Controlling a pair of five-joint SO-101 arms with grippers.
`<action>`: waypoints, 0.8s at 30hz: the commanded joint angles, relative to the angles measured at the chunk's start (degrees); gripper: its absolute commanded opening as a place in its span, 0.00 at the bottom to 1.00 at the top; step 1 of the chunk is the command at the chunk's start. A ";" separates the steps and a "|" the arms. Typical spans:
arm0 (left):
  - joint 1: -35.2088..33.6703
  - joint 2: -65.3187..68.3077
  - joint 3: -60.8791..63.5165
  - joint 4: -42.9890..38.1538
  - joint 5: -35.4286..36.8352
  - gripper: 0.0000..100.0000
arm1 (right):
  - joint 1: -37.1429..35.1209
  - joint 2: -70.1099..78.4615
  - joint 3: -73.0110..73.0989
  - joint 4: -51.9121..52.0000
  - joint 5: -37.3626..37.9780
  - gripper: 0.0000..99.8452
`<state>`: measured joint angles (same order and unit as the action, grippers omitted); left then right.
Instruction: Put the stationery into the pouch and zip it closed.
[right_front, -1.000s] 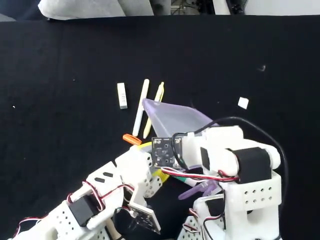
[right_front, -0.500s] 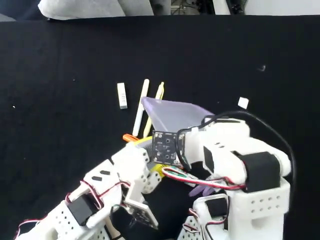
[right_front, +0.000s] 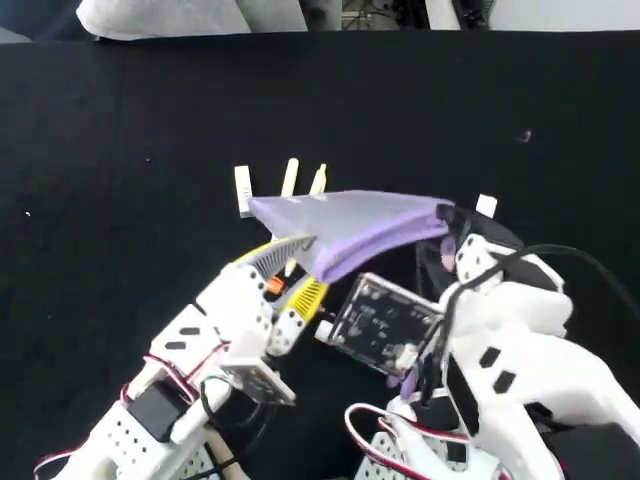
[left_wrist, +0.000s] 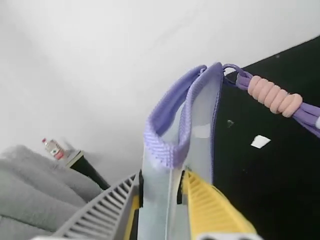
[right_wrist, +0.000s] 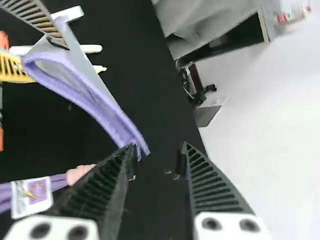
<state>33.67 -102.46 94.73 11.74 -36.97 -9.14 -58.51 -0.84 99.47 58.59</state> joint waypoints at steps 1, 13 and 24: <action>-2.86 -0.26 -5.05 -1.32 2.20 0.11 | 0.09 -0.40 -0.66 1.67 -6.51 0.14; -15.52 -0.26 -4.97 -1.41 12.92 0.11 | 5.01 -0.57 13.14 1.76 -8.79 0.14; -27.03 -0.26 -2.68 -0.88 25.23 0.12 | -8.53 -0.22 37.32 0.70 -17.76 0.14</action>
<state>9.14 -103.16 93.41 11.38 -13.32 -11.34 -58.33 31.60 99.47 43.91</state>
